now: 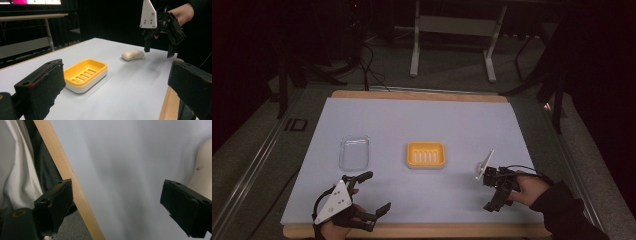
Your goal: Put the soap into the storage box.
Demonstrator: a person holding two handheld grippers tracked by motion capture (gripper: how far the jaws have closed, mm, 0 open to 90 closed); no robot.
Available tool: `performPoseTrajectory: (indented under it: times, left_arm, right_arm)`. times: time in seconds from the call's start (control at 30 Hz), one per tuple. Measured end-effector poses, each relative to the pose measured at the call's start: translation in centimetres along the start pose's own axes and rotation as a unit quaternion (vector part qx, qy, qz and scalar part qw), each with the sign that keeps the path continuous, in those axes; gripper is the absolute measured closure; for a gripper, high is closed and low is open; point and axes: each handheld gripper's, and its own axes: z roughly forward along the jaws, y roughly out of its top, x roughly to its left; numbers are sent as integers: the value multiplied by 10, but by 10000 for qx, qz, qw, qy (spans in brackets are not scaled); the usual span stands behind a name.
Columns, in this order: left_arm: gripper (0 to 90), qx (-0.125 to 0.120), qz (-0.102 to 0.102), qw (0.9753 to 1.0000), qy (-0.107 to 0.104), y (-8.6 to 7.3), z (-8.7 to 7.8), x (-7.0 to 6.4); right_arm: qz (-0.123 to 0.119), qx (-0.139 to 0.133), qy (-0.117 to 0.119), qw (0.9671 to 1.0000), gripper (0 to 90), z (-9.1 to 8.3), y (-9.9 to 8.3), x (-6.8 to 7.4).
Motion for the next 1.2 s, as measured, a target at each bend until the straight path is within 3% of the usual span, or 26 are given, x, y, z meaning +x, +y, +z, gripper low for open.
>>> performPoseTrajectory:
  times: [0.23, 0.37, 0.63, 0.8, 1.03, 1.07, 1.2]
  left_arm:
    - [11, 19, -17, 10000, -27, 0, 1, -1]
    - [11, 21, -20, 10000, -26, 0, 1, 0]
    - [11, 36, -12, 10000, -27, 0, 1, 0]
    - [11, 41, -14, 10000, -30, -1, 1, 0]
    - [11, 53, -15, 10000, -29, -1, 1, 0]
    - [11, 51, -14, 10000, -30, -1, 1, 0]
    - [11, 57, -10, 10000, -30, -1, 1, 0]
  right_arm:
    - [64, 61, -192, 9998, 111, -3, 0, -8]
    - [135, 144, -173, 9997, 112, -3, -1, -16]
    - [309, 68, -159, 9994, 115, -10, -3, -29]
    - [311, 31, -317, 9990, 114, -15, -3, -35]
    - [281, -62, -286, 9992, 132, -21, -3, -48]
    - [318, -88, -410, 9986, 133, -21, -2, -53]
    - [330, -150, -468, 9982, 133, -21, -1, -62]
